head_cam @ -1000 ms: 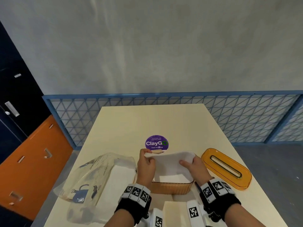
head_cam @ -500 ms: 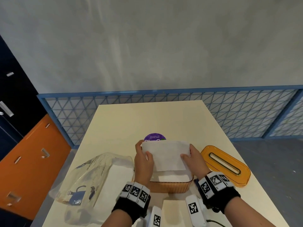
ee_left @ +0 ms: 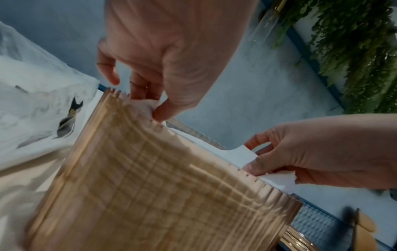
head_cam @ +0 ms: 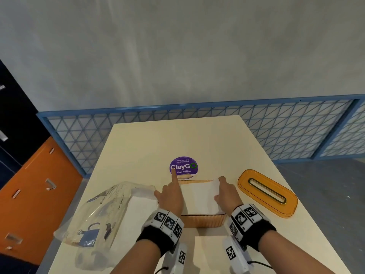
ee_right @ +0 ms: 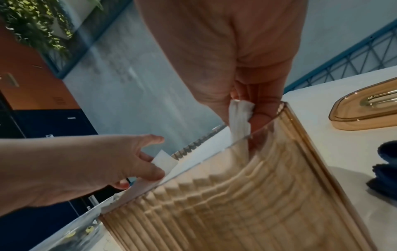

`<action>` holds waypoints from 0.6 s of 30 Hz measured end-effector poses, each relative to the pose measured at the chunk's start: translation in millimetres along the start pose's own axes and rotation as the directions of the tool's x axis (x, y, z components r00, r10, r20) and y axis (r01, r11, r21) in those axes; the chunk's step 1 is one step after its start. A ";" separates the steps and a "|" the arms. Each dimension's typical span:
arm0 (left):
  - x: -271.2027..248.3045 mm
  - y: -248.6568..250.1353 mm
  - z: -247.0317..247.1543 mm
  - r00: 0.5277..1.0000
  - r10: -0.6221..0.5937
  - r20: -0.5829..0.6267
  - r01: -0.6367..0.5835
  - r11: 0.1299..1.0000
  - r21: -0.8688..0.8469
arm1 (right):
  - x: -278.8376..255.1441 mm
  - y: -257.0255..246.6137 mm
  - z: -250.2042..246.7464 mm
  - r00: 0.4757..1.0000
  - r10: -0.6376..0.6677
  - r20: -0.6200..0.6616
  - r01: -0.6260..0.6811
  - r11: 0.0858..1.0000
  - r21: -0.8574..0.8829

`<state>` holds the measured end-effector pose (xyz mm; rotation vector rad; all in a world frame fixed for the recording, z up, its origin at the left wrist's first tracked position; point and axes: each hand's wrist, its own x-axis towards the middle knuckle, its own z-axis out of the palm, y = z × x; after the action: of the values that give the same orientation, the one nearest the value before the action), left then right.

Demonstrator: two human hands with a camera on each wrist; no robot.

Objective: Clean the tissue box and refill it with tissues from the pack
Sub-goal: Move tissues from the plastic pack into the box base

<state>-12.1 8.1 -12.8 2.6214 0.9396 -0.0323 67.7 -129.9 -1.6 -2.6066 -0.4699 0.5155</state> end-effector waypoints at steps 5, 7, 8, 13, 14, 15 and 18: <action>1.0 -3.8 0.4 0.974 0.149 -0.168 -0.111 0.970 0.215 | -9.3 -3.3 -6.2 0.950 -0.281 -0.134 0.223 0.915 -0.336; -0.8 -4.2 -4.2 0.950 0.312 -0.007 -0.300 0.920 0.253 | -9.3 -4.5 -12.5 0.900 -0.432 -0.066 0.367 0.830 -0.420; -0.8 -3.7 -8.0 0.919 0.378 0.114 -0.395 0.882 0.259 | -7.3 -3.6 -14.4 0.883 -0.468 0.047 0.438 0.781 -0.445; 1.6 -12.8 -16.3 0.844 0.315 0.434 -0.470 0.824 0.317 | 2.1 6.3 -8.3 0.875 -0.187 0.447 0.399 0.802 -0.445; 2.0 -15.9 -16.9 0.845 0.289 0.451 -0.457 0.828 0.326 | 2.9 8.0 -6.7 0.873 -0.170 0.456 0.388 0.811 -0.439; 1.2 -18.4 -18.6 0.841 0.267 0.471 -0.451 0.827 0.336 | 2.7 8.8 -5.7 0.871 -0.160 0.465 0.387 0.807 -0.447; 0.2 -19.7 -19.8 0.836 0.243 0.492 -0.451 0.814 0.365 | 0.9 6.9 -5.5 0.863 -0.124 0.490 0.393 0.774 -0.496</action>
<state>-26.0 29.0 -0.6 2.9909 0.2906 -0.8029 72.4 -137.2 -0.5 -2.8995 -1.3204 0.9910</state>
